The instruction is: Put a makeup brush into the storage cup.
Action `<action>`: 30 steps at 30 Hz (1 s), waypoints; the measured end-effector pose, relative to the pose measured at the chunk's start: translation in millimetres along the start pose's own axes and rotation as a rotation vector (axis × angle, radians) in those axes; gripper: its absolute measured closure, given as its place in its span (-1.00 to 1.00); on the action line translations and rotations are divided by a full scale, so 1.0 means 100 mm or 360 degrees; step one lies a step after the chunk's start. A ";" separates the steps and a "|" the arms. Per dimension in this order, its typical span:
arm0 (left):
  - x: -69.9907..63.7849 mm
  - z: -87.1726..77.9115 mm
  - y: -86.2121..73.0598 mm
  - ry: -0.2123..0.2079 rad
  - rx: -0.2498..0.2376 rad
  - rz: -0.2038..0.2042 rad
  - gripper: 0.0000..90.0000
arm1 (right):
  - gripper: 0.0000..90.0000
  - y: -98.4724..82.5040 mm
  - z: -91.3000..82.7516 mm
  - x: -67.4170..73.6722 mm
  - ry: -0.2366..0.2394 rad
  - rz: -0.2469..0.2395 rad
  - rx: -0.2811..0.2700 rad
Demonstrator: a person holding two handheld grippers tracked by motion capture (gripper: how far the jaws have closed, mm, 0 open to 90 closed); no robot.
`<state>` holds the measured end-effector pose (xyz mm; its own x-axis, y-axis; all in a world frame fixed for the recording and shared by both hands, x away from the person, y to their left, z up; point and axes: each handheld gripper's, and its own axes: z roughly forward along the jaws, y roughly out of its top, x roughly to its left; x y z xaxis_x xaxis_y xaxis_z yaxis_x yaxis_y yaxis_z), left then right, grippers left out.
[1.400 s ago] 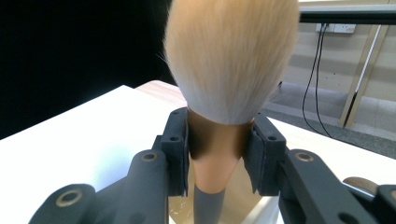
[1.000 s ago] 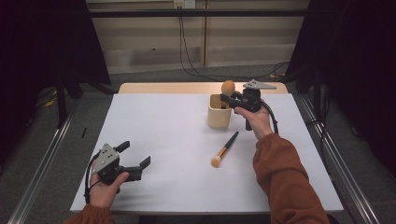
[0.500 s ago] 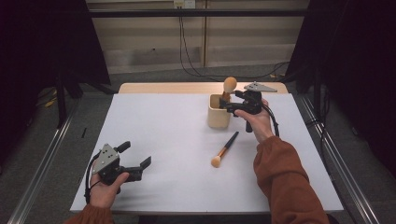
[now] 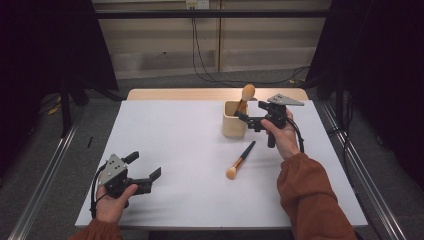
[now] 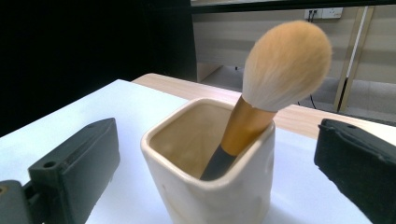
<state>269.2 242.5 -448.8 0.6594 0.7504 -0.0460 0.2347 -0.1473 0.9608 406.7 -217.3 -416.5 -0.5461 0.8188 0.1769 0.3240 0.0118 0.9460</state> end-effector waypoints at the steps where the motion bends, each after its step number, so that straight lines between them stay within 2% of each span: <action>1: 0.00 0.00 0.00 0.0004 0.0000 -0.0003 -0.92 | -1.00 0.00 -0.03 0.00 -0.0007 -0.0001 -0.0007; 9: 0.01 -0.02 0.00 0.0015 -0.0017 -0.0022 -0.92 | -1.00 -0.02 -0.20 0.02 -0.0004 -0.0034 -0.0002; 17: 0.02 -0.03 0.00 0.0027 -0.0016 -0.0017 -0.92 | -0.98 -0.13 -0.40 0.11 -0.0025 -0.0086 0.0018; 30: 0.02 -0.05 0.00 0.0027 -0.0032 -0.0021 -0.93 | -0.98 -0.26 -0.76 0.20 -0.0045 -0.0106 -0.0050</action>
<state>267.5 247.3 -447.5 0.6442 0.7629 -0.0546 0.2291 -0.1244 0.9654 329.0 -245.0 -416.7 -0.5435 0.8326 0.1062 0.2630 0.0488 0.9635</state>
